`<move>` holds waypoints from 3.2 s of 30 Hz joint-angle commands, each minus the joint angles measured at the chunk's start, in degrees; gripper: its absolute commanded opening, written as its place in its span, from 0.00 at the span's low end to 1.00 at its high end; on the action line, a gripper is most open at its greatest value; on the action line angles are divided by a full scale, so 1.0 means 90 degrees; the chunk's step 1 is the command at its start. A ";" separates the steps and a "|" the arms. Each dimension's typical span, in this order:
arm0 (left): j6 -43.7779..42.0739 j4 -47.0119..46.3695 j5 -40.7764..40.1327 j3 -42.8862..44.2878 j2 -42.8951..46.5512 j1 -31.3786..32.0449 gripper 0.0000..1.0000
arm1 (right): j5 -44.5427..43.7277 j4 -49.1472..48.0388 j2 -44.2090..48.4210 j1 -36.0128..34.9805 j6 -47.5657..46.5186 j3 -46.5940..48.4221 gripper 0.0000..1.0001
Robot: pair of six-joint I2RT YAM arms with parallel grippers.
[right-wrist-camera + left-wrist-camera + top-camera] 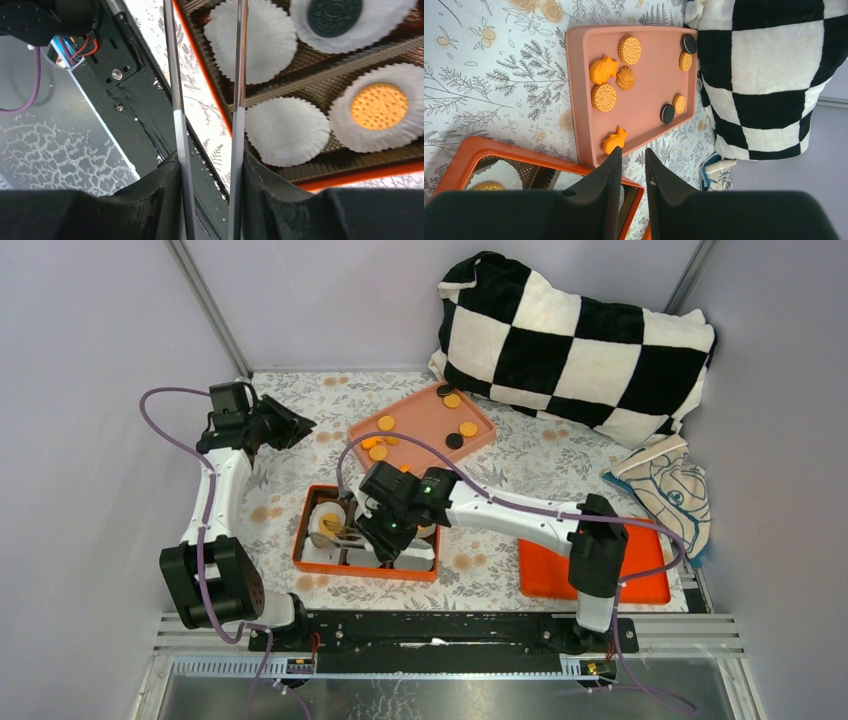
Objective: Pack the cookies
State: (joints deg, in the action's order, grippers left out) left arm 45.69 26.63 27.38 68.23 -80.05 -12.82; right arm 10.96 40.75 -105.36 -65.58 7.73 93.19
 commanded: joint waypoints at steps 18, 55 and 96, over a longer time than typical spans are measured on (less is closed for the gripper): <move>-0.0284 -0.0137 0.0402 -0.0131 0.0143 -0.0049 0.29 | 0.0415 -0.0379 -0.0540 -0.0223 0.0049 0.0388 0.53; -0.0367 -0.0195 0.0244 -0.0183 0.0227 -0.0042 0.29 | -0.2328 -0.0451 -0.0973 0.2094 -0.0492 0.0916 0.50; -0.0419 -0.0156 0.0248 -0.0278 0.0223 -0.0041 0.29 | -0.2145 -0.0026 -0.2923 0.2657 -0.0317 0.3498 0.07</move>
State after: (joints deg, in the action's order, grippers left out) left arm 42.98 26.20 29.61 66.32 -78.17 -12.86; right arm -7.62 44.03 -137.40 -41.98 4.21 126.26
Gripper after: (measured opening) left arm 0.294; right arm 0.406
